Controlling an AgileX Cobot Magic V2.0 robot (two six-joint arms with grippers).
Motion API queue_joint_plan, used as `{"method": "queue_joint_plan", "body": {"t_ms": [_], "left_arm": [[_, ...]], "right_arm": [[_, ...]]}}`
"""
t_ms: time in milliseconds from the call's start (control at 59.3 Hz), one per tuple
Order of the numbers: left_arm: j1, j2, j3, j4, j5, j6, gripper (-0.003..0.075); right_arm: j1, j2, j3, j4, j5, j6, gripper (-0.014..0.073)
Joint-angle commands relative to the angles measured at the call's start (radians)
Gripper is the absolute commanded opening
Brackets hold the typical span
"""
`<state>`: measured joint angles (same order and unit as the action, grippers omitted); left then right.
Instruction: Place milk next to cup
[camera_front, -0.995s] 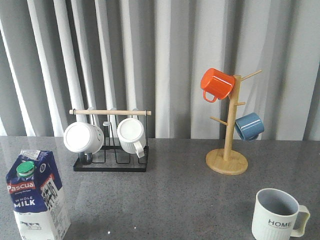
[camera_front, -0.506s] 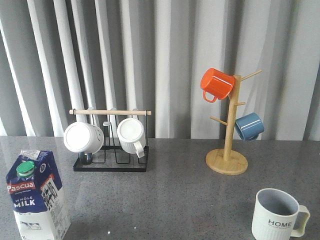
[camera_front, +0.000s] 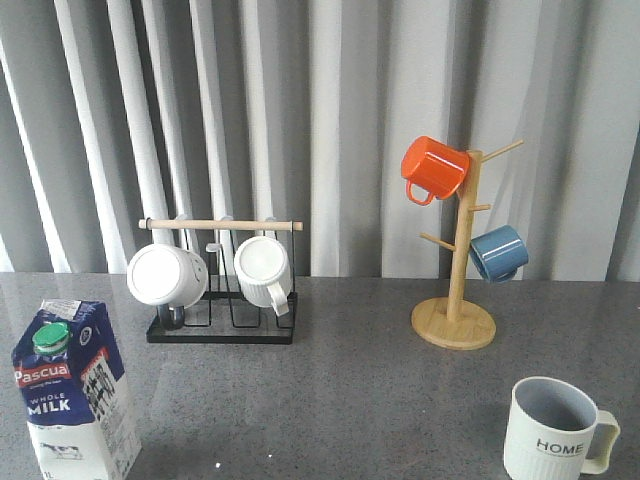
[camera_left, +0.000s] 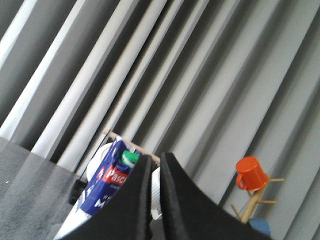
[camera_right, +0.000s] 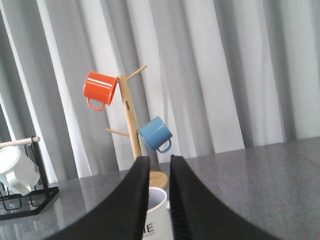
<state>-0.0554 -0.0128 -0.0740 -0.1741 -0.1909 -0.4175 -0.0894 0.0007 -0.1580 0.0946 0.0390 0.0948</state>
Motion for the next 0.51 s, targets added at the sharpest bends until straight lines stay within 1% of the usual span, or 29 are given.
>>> {"method": "queue_joint_plan", "body": {"t_ms": [0, 101, 169, 202, 287, 354, 405, 489], "left_arm": [[0.002, 0.010, -0.076, -0.004, -0.038, -0.061, 0.0093], [0.002, 0.010, -0.096, -0.005, -0.017, -0.138, 0.0167], [0.002, 0.010, -0.098, -0.005, -0.020, -0.191, 0.0229], [0.002, 0.010, -0.098, -0.006, -0.023, -0.209, 0.0258], [0.002, 0.010, -0.098, -0.007, -0.052, -0.208, 0.0322], [0.002, 0.010, -0.107, -0.004, -0.055, -0.208, 0.0357], [0.000, 0.013, -0.127, 0.006, -0.034, -0.205, 0.0372], [-0.012, 0.032, -0.202, 0.074, 0.060, -0.198, 0.0382]], "right_arm": [[-0.005, 0.061, -0.109, -0.018, -0.019, -0.025, 0.0240], [-0.005, 0.122, -0.173, -0.015, -0.017, -0.024, 0.0410], [-0.005, 0.140, -0.184, -0.012, -0.057, -0.024, 0.0486], [-0.005, 0.142, -0.183, -0.011, -0.093, -0.024, 0.0505], [-0.005, 0.143, -0.182, 0.039, -0.158, 0.017, 0.0517], [-0.005, 0.156, -0.186, 0.032, -0.157, -0.014, 0.0514], [-0.005, 0.179, -0.209, 0.032, -0.106, -0.035, 0.0514], [-0.005, 0.248, -0.301, 0.030, 0.047, -0.108, 0.0514]]}}
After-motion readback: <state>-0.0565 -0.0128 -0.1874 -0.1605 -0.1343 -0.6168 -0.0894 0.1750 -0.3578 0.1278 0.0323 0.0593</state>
